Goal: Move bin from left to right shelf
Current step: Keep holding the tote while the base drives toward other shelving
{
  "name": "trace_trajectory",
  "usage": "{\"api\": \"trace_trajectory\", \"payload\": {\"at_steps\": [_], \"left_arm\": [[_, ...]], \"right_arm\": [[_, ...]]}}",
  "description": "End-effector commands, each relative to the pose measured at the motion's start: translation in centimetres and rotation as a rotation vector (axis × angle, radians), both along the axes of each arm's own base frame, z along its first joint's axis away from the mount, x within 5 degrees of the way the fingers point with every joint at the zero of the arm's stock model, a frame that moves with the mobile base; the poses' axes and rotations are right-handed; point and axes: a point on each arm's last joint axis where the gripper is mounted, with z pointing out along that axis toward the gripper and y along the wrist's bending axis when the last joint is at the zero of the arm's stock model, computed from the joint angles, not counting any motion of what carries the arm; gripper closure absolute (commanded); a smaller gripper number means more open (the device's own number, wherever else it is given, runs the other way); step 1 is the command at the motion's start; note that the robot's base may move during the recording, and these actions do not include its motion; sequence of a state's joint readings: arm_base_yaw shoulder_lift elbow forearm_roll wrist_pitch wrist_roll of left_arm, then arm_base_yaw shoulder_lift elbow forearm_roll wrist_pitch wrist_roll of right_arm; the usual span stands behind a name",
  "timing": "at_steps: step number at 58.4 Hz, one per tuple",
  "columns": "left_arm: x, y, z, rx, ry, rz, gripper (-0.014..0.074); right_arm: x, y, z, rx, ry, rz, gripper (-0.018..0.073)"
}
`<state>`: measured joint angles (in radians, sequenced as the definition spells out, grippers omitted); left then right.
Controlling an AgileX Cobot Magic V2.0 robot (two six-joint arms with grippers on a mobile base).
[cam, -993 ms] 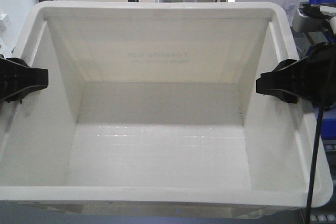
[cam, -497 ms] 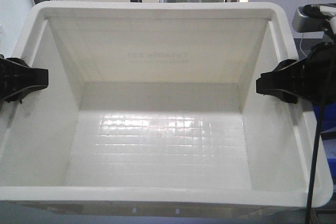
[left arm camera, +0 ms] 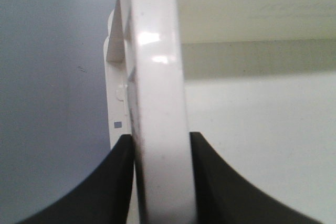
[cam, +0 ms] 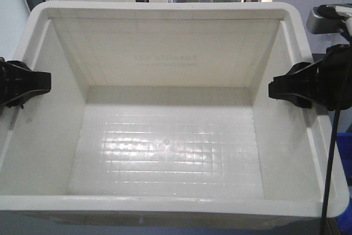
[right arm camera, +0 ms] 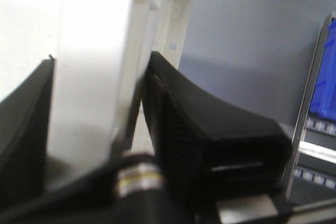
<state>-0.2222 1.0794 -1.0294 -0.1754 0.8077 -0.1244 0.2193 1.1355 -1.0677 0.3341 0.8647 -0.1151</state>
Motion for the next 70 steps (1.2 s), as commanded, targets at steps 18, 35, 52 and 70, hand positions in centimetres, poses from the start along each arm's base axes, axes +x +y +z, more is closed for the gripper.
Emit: {"api": "trace_trajectory", "payload": {"at_steps": [18,35,52,70], "left_arm": [[-0.08,-0.24,2.82,-0.058,-0.184,-0.009,0.0596],[-0.08,-0.24,2.82,-0.058,-0.184,-0.009,0.0596],[-0.08,-0.24,2.82,-0.058,-0.184,-0.009,0.0596],[-0.08,-0.24,2.82,-0.058,-0.184,-0.009,0.0596]], "right_arm": [[-0.07,0.04,2.50,0.052,-0.149,-0.007,0.0564],[-0.07,0.04,2.50,0.052,-0.148,-0.008,0.0564],[-0.07,0.04,2.50,0.052,-0.148,-0.008,0.0564],[-0.07,0.04,2.50,0.052,-0.148,-0.008,0.0564]]}}
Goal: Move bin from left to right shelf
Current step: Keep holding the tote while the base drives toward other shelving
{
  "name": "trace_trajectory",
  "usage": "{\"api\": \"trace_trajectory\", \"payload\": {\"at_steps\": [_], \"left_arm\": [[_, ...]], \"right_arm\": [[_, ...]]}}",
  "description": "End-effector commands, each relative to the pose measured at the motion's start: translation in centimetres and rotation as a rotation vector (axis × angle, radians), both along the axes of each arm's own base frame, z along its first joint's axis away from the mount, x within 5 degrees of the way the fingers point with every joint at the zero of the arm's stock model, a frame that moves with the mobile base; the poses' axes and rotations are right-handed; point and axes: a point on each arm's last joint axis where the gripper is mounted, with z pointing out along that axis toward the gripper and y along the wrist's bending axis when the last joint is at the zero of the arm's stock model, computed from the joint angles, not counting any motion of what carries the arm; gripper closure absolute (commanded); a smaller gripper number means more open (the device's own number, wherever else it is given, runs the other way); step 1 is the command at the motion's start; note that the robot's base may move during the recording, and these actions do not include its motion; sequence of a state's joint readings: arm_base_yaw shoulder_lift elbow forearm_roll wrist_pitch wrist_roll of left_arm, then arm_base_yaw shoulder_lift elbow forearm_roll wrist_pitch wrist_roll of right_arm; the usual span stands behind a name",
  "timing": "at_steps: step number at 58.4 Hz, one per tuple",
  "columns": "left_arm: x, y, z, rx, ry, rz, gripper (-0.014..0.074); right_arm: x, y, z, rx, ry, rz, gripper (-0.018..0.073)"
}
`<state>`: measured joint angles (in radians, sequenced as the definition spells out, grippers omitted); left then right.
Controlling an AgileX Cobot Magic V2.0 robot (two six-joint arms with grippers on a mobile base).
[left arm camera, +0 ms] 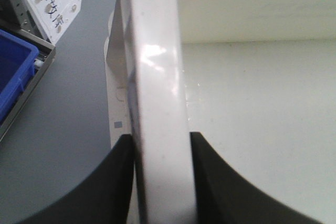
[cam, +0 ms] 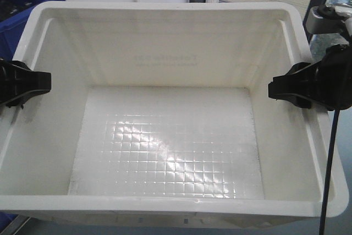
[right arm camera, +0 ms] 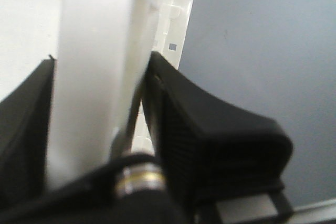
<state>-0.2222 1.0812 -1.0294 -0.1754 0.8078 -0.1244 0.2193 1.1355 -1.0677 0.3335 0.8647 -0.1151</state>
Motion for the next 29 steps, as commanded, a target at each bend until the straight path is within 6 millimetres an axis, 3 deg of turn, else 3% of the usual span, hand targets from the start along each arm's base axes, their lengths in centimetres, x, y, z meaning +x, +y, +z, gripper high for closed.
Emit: {"api": "trace_trajectory", "payload": {"at_steps": [1,29], "left_arm": [[-0.12,-0.23,2.86,-0.058,-0.186,-0.009,0.0596],[-0.12,-0.23,2.86,-0.058,-0.186,-0.009,0.0596]], "right_arm": [[-0.07,0.04,2.50,0.053,-0.148,-0.008,0.0564],[-0.07,0.04,2.50,0.053,-0.148,-0.008,0.0564]]}}
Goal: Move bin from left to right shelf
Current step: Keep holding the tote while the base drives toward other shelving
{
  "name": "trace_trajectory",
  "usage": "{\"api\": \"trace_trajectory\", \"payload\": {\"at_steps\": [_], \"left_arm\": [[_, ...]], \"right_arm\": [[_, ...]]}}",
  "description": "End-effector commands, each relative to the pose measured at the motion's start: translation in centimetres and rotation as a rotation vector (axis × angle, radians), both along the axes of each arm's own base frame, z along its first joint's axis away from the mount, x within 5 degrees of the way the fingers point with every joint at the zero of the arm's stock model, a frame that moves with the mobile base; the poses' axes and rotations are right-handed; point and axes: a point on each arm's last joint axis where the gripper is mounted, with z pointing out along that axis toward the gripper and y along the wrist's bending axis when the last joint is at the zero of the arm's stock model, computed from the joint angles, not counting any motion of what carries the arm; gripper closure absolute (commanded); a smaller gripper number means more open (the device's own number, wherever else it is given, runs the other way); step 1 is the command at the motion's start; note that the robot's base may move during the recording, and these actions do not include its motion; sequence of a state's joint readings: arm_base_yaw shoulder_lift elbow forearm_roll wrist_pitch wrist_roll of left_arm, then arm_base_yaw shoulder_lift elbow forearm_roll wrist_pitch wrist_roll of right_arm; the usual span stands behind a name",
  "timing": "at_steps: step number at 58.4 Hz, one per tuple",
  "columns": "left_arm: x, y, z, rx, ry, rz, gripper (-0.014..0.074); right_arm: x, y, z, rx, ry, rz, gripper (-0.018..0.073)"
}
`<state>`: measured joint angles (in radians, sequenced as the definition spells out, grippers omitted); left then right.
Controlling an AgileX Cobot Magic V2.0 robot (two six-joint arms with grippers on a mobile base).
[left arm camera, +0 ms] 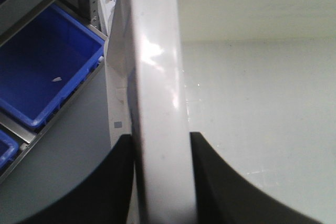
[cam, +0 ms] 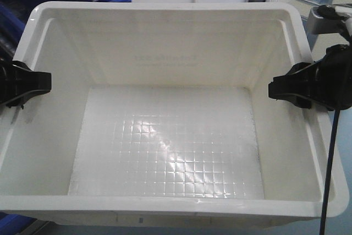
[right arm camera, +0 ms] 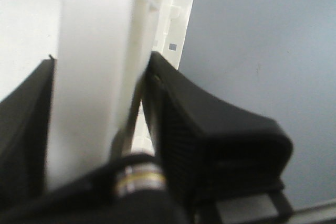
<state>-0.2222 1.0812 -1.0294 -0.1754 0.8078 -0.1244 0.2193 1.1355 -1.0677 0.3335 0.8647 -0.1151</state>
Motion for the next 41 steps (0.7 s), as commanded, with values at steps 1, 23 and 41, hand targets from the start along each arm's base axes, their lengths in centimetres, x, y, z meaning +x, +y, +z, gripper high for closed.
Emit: {"api": "trace_trajectory", "payload": {"at_steps": [1,23,41], "left_arm": [[-0.12,-0.23,2.86,-0.058,-0.186,-0.009,0.0596],[-0.12,-0.23,2.86,-0.058,-0.186,-0.009,0.0596],[-0.12,-0.23,2.86,-0.058,-0.186,-0.009,0.0596]], "right_arm": [[-0.07,0.04,2.50,0.053,-0.148,-0.008,0.0564],[-0.07,0.04,2.50,0.053,-0.148,-0.008,0.0564],[-0.07,0.04,2.50,0.053,-0.148,-0.008,0.0564]]}}
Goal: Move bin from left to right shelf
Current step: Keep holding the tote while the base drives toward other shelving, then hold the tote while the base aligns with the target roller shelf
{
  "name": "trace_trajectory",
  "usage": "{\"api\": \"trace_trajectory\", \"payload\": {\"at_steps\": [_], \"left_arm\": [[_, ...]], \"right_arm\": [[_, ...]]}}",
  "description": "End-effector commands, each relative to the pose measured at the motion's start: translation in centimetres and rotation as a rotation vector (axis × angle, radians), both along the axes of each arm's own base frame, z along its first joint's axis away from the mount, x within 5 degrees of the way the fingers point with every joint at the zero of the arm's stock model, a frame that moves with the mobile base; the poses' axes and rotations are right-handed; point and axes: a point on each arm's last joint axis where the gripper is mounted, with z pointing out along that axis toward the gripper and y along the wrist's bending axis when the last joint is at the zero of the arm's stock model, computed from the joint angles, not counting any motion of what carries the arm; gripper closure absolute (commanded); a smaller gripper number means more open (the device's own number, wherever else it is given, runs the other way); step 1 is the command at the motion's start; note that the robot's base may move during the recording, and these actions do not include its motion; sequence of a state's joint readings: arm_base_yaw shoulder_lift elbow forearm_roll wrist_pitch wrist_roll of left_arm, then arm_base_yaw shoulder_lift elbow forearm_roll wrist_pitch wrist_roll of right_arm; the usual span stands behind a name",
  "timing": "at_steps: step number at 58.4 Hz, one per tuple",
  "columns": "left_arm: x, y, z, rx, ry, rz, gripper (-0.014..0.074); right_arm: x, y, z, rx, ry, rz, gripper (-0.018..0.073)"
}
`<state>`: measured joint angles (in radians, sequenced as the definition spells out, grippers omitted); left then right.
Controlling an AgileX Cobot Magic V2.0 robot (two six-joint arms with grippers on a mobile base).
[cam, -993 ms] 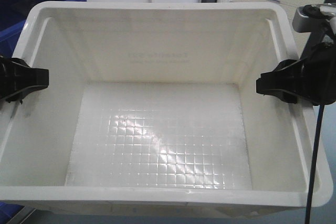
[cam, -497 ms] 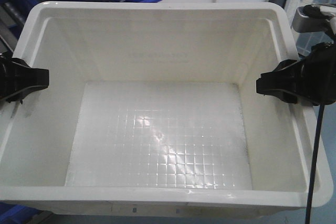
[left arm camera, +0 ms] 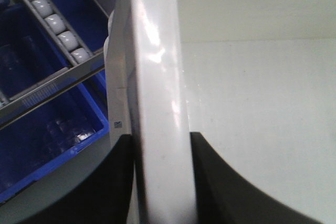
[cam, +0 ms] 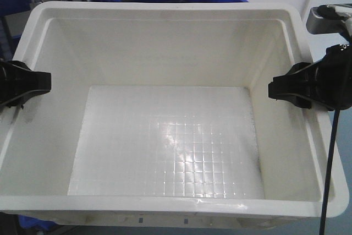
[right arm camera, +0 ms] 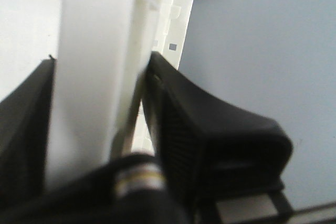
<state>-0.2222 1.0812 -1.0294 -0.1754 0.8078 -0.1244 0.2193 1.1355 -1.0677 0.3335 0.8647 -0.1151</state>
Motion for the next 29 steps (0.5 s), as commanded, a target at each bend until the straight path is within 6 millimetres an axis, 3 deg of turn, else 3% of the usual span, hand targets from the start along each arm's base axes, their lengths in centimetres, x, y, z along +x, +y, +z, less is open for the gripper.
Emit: {"api": "trace_trajectory", "payload": {"at_steps": [1,29], "left_arm": [[-0.12,-0.23,2.86,-0.058,-0.186,-0.009,0.0596],[-0.12,-0.23,2.86,-0.058,-0.186,-0.009,0.0596]], "right_arm": [[-0.07,0.04,2.50,0.053,-0.148,-0.008,0.0564],[-0.07,0.04,2.50,0.053,-0.148,-0.008,0.0564]]}}
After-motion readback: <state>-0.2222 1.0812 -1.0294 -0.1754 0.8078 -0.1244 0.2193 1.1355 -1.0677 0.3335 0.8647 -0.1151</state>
